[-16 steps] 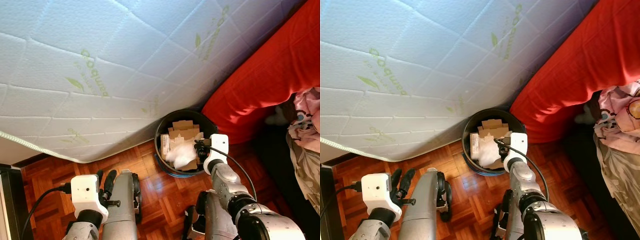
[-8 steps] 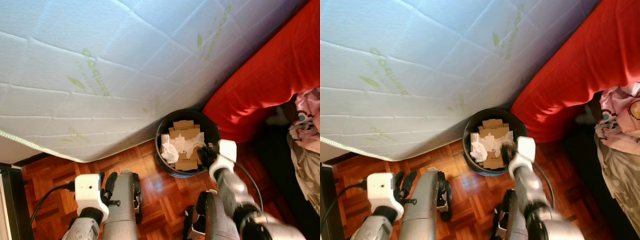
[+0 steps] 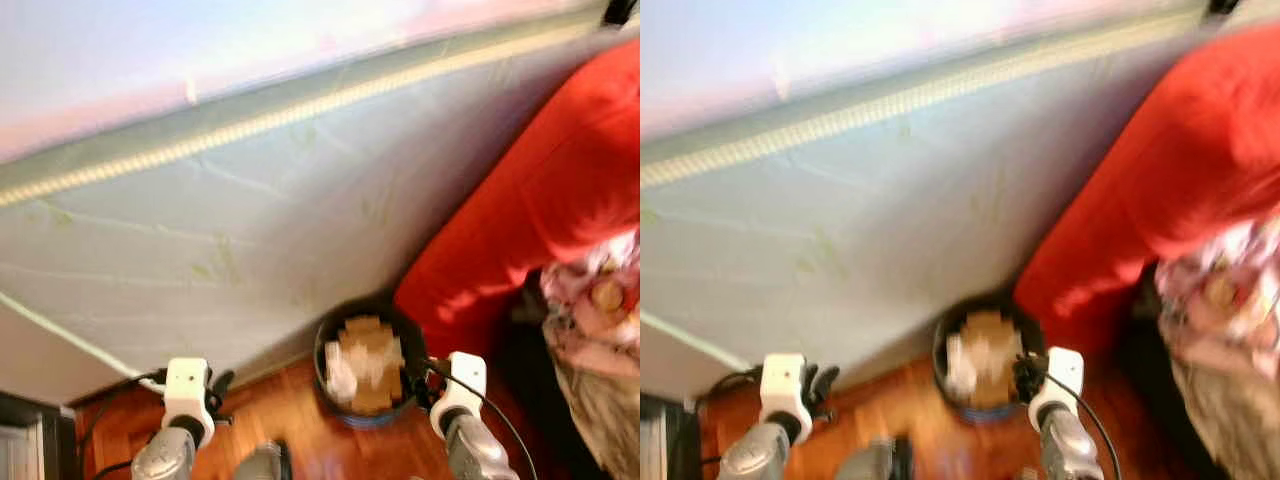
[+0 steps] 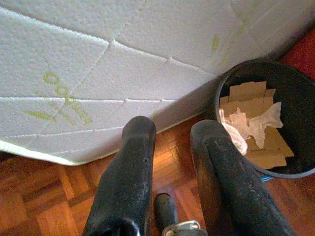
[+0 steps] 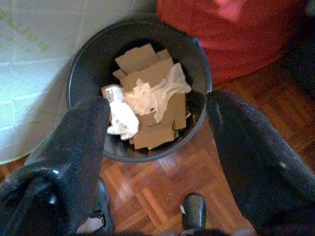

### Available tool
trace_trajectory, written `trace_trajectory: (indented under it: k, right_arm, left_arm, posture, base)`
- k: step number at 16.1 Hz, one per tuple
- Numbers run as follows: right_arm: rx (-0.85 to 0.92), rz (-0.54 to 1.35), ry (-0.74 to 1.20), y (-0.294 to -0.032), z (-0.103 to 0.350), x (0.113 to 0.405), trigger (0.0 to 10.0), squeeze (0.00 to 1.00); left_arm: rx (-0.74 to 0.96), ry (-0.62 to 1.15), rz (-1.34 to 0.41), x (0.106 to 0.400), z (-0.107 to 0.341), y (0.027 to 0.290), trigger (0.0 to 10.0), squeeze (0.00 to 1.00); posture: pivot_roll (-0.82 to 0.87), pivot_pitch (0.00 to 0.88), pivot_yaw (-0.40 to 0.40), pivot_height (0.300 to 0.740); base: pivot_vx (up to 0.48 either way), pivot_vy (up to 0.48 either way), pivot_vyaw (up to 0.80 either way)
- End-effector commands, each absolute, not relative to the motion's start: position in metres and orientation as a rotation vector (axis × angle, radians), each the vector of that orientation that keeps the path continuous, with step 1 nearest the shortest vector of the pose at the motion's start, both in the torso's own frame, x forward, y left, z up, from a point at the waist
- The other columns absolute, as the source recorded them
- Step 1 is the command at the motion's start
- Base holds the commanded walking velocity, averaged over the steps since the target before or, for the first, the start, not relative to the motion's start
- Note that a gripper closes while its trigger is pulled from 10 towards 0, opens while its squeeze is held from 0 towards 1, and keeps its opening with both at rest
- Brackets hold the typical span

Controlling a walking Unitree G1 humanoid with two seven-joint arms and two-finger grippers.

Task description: Clean up the room

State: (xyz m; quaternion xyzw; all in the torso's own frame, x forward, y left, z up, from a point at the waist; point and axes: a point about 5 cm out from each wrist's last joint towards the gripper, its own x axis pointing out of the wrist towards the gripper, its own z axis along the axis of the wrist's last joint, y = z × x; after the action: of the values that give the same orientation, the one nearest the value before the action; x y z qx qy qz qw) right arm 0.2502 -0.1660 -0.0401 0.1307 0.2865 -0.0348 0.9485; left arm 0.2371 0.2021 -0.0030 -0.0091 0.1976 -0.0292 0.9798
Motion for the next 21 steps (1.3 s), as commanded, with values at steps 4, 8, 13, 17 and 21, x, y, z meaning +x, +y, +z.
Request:
trace_trajectory:
  k: [4,8,13,17,21]
  right_arm:
    - [0.160,-0.083,0.800,-0.172,-0.070,0.209,10.0,0.00]
    - [0.114,-0.064,0.874,-0.172,-0.078,0.196,10.0,0.00]
    - [0.117,-0.067,0.895,-0.173,-0.081,0.192,10.0,0.00]
    - [0.105,-0.046,0.922,-0.172,-0.082,0.190,10.0,0.00]
    - [0.106,-0.027,0.931,-0.165,-0.083,0.191,10.0,0.00]
  left_arm:
    - [-0.016,0.641,0.000,0.212,-0.050,0.211,10.0,0.00]
    - [-0.042,0.778,0.047,0.193,-0.069,0.210,10.0,0.00]
    - [-0.059,0.870,0.070,0.172,-0.082,0.207,10.0,0.00]
    - [-0.065,0.865,0.076,0.173,-0.083,0.204,10.0,0.00]
    - [-0.069,0.861,0.092,0.175,-0.082,0.206,10.0,0.00]
  posture:
    - [0.17,0.000,-0.056,0.740]
    - [0.15,0.000,-0.068,0.740]
    - [0.14,0.000,-0.084,0.740]
    - [0.14,0.000,-0.086,0.740]
    - [0.14,0.000,-0.082,0.740]
  base:
    - [0.000,0.000,0.00]
    - [0.000,0.000,0.00]
    - [0.000,0.000,0.00]
    - [0.000,0.000,-0.54]
    - [0.000,0.000,-0.61]
